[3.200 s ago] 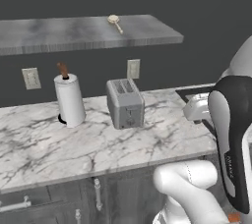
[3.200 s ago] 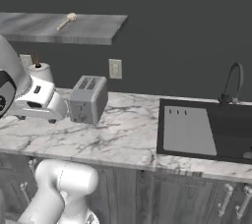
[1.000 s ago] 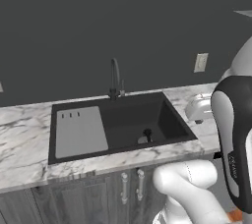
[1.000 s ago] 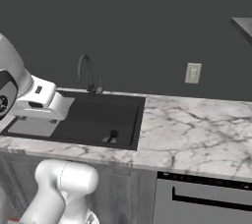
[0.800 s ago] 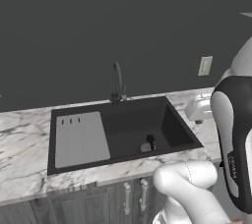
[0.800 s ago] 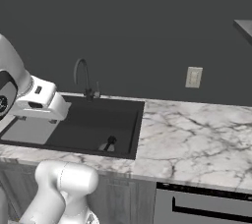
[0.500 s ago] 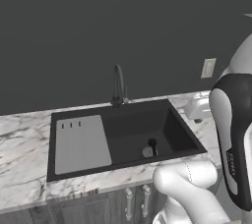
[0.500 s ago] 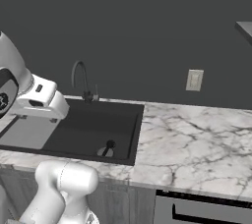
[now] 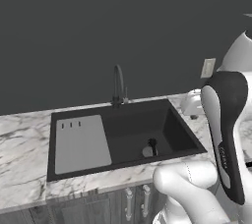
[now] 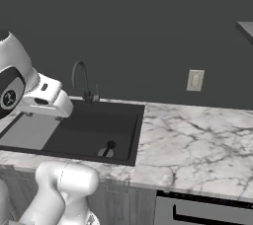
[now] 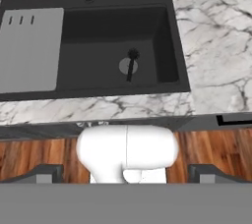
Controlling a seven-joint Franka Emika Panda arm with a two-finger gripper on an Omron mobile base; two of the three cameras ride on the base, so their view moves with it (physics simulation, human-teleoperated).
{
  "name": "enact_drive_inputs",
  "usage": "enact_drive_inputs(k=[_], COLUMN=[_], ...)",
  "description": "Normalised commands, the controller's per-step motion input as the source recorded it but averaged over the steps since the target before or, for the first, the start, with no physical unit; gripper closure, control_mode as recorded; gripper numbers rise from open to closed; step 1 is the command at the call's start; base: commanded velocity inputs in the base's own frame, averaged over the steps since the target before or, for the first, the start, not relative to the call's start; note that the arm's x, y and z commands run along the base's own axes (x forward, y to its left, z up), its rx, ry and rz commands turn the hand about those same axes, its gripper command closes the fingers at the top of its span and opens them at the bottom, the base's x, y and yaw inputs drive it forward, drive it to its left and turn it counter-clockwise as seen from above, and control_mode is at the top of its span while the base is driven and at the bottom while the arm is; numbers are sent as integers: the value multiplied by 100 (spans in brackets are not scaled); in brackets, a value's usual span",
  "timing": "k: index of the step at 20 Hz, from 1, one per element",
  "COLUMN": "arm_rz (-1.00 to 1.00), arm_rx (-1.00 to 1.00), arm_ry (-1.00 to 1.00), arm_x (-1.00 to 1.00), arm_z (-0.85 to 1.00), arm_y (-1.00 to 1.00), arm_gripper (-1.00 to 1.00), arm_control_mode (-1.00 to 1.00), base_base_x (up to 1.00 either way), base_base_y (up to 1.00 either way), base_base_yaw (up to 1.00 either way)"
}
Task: Pick up the dish brush and dish brush from the sink, and place them back in the shelves.
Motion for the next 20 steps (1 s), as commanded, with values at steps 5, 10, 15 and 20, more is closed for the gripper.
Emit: enact_drive_inputs(k=[5,10,15,20], arm_rz=[-10,-7,-4,0], arm_rx=[0,0,0,0], arm_ry=[0,0,0,0], arm_x=[56,62,58,49], arm_z=[-23,-29,-39,-48], arm_y=[0,-4,-2,-9], arm_gripper=[-100,-100,-100,-100], arm_control_mode=[-100,-100,-100,-100], base_base_x=[0,0,0,0], base_base_y=[0,0,0,0], base_base_yaw=[0,0,0,0])
